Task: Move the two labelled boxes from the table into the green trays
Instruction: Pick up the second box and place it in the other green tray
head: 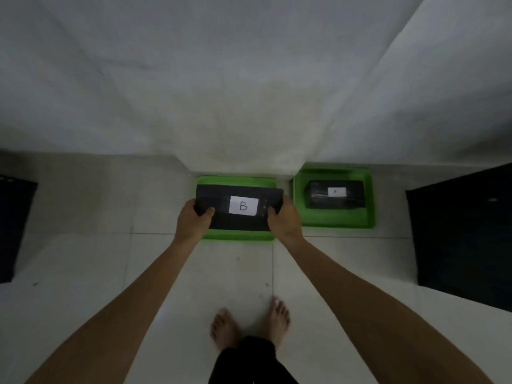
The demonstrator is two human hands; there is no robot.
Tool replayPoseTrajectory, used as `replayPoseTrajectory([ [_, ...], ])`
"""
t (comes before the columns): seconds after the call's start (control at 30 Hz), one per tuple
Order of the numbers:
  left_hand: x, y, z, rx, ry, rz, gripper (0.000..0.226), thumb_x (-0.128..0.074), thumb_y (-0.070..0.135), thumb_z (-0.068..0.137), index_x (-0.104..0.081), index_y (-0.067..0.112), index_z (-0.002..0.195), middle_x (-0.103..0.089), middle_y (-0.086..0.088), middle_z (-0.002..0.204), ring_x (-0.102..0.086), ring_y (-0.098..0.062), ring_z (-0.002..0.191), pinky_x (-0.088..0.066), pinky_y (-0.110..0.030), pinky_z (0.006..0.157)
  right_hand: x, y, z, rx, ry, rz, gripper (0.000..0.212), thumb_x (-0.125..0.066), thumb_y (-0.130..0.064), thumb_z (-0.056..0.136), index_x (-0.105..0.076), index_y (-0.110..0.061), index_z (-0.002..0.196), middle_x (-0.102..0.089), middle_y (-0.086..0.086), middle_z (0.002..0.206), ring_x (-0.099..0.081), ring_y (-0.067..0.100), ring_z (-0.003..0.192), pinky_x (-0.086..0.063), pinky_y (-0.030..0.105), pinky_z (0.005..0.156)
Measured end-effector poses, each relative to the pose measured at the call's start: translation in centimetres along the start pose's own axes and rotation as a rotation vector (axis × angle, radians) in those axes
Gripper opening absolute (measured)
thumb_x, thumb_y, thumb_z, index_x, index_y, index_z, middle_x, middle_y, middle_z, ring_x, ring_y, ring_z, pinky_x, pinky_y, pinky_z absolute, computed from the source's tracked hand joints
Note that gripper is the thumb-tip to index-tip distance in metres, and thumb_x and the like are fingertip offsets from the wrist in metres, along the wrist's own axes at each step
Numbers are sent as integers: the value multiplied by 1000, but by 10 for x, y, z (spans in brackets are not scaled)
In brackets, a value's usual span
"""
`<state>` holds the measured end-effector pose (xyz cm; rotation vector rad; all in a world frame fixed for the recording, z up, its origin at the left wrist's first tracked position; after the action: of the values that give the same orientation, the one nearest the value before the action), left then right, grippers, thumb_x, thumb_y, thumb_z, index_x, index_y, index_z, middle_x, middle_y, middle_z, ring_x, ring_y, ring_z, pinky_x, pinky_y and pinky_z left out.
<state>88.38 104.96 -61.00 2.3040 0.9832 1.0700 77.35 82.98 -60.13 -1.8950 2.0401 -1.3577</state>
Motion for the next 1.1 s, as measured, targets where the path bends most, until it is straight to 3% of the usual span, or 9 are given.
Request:
replayPoseTrajectory([
  [0.1,-24,-49,79,-20,2,26,43,-67,21,90,-55,7,129,-62,-14,128,-61,-31,114,-46,-33,92,-56,36,67,2,-6,0,42,-52,-13,97,-51,-9,139,-62,14,132,-61,33,121,-51,45,101],
  [0.27,-74,-121,185,-30,-5,54,45,-67,20,90,-55,6,131,-62,-16,129,-61,-34,115,-48,-41,101,-132,95,165,12,10,-32,39,-49,-8,97,-53,-8,136,-65,13,126,-61,23,100,-39,25,76],
  [0.47,-111,-162,230,-19,-58,63,46,-67,23,89,-56,12,132,-63,-10,128,-60,-31,115,-46,-38,98,-167,127,214,-10,-2,-40,41,-50,-8,97,-50,-7,138,-62,15,131,-62,33,119,-44,29,82],
  [0.6,-115,-169,232,-18,-92,63,54,-69,23,87,-50,14,137,-61,-6,133,-59,-28,119,-45,-38,102,-171,130,217,1,-40,-74,49,-53,-9,96,-43,-9,144,-59,16,135,-59,35,124,-49,43,105],
  [0.73,-109,-151,220,-84,-62,98,48,-72,24,85,-53,18,129,-59,3,113,-56,-18,101,-41,-29,88,-165,124,205,3,-77,-94,54,-59,-12,96,-40,-9,147,-57,16,139,-56,34,128,-47,47,109],
  [0.83,-96,-122,195,-174,-44,161,42,-72,26,86,-57,18,125,-61,3,112,-56,-15,98,-41,-27,83,-142,107,179,34,-72,-82,46,-60,-15,96,-49,-7,140,-61,16,134,-62,31,117,-52,36,95],
  [0.9,-82,-93,171,-210,-81,244,53,-71,37,86,-54,17,132,-62,-3,127,-60,-22,111,-46,-31,92,-113,85,150,83,-60,-89,43,-59,-18,98,-53,-5,139,-63,15,132,-62,23,106,-48,28,83],
  [1.03,-37,-11,100,-269,-112,502,96,-56,72,81,-23,21,156,-28,-8,161,-28,-28,147,-31,-49,116,-25,19,71,178,-60,-114,47,-58,-23,99,-52,-7,144,-58,12,144,-59,26,126,-48,35,103],
  [1.1,-11,43,51,-321,-107,580,103,-43,84,77,-16,25,157,-18,-5,165,-18,-26,151,-25,-52,117,37,-27,23,255,-30,-88,44,-59,-22,99,-56,-9,141,-61,9,140,-61,21,121,-46,28,99],
])
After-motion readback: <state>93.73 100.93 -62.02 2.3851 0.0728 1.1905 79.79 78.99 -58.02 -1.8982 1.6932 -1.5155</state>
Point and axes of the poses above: each hand's wrist, its own z-axis towards the middle knuckle, its own x-axis out of the back of the hand, y = z × x, the point moved 7 cm from there along z, towards the middle knuckle
